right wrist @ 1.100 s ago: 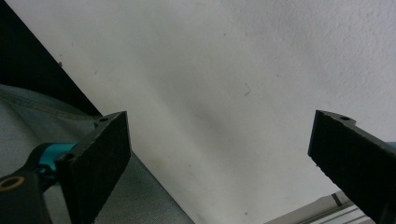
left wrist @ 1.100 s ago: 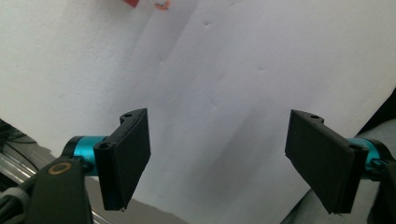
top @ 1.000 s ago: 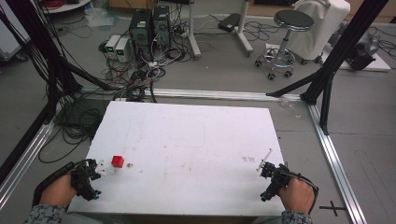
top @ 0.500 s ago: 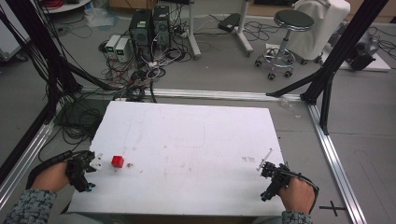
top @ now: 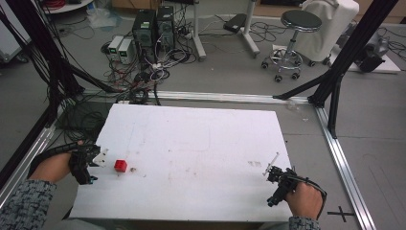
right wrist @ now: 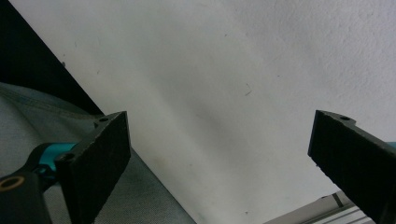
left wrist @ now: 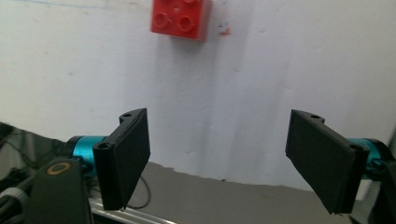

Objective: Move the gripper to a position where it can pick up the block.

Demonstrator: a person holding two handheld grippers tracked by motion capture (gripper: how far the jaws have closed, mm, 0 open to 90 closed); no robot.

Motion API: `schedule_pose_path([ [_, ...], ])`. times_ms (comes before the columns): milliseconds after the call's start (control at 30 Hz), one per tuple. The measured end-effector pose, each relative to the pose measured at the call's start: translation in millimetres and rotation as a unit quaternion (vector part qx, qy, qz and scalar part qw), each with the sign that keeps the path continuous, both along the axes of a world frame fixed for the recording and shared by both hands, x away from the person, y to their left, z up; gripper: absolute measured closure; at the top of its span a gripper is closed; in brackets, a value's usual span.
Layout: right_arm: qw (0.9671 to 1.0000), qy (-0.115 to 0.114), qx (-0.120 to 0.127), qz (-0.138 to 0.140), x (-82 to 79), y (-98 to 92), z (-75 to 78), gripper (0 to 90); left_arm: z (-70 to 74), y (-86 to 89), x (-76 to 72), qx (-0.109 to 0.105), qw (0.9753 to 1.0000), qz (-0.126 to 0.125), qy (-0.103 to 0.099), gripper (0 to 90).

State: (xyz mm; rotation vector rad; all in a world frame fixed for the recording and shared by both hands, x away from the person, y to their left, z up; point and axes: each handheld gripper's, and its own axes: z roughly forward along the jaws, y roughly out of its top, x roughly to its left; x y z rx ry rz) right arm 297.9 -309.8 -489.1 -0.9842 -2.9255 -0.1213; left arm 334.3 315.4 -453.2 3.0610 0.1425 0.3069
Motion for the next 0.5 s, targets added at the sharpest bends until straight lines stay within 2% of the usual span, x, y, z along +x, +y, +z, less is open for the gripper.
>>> schedule_pose_path([
  [100, 1.0, 0.0, 0.0, -0.001, -0.3, 0.7, 0.4, 5.3, 3.7, -5.4, 7.2, -0.001, 0.9998, -0.019, 0.002, 22.3],
  [267, 1.0, 0.003, 0.0, -0.002, -0.2, -0.2, 0.3, 5.3, 6.5, -12.1, 14.9, 0.0, 0.9994, -0.035, 0.003, 22.3],
  [300, 1.0, 0.003, 0.001, -0.004, -0.5, -0.4, 0.2, 5.3, 7.9, -14.8, 18.9, 0.001, 0.9988, -0.048, 0.006, 22.3],
  [400, 1.0, 0.001, 0.001, 0.0, 0.0, -1.2, 0.4, 5.3, 8.2, -17.2, 21.8, 0.001, 0.9984, -0.055, 0.008, 22.3],
  [500, 1.0, 0.001, 0.003, -0.004, -0.8, -0.8, 1.1, 5.3, 7.9, -22.6, 28.7, 0.004, 0.9968, -0.079, 0.008, 22.3],
])
